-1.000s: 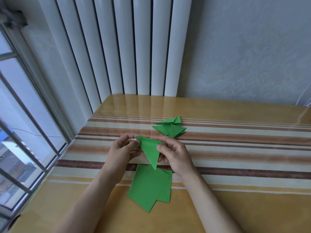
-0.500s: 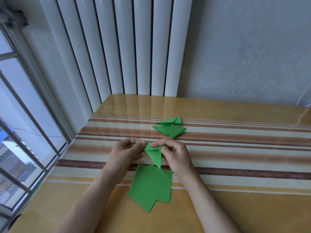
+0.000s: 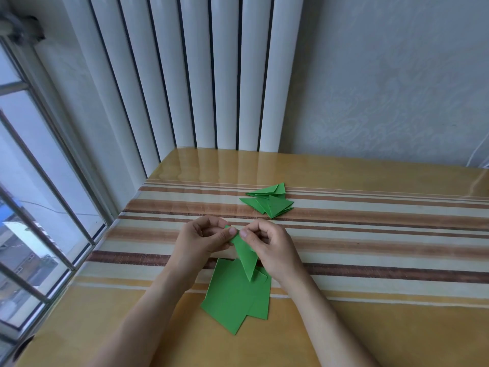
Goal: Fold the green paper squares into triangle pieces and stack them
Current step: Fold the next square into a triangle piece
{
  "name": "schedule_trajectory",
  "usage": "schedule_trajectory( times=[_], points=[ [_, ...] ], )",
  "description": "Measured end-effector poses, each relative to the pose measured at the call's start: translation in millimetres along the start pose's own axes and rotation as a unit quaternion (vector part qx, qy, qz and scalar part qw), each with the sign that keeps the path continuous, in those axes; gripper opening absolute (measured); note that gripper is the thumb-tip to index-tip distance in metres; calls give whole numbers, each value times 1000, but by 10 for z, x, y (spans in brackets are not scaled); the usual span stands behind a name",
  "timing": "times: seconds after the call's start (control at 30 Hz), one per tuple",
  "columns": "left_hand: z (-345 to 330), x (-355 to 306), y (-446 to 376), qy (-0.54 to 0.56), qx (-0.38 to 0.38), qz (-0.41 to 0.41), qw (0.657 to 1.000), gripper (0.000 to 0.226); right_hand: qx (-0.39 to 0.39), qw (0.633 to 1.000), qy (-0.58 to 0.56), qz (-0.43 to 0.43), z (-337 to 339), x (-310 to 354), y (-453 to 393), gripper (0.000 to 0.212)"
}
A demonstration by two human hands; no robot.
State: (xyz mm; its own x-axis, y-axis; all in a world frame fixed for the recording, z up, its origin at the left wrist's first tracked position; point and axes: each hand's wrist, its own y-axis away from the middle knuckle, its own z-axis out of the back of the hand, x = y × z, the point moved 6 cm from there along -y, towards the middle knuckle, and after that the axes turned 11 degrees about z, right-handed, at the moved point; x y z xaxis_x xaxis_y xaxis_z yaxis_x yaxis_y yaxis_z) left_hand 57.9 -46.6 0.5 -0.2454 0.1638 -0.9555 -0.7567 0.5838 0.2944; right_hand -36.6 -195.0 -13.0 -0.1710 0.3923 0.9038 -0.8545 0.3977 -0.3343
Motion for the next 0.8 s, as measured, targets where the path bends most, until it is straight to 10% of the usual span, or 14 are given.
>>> schedule_trajectory(
  times=[0.8],
  points=[
    [79, 63, -95, -1, -42, -29, 999, 13, -33, 999, -14, -38, 68, -83, 2, 10]
  ],
)
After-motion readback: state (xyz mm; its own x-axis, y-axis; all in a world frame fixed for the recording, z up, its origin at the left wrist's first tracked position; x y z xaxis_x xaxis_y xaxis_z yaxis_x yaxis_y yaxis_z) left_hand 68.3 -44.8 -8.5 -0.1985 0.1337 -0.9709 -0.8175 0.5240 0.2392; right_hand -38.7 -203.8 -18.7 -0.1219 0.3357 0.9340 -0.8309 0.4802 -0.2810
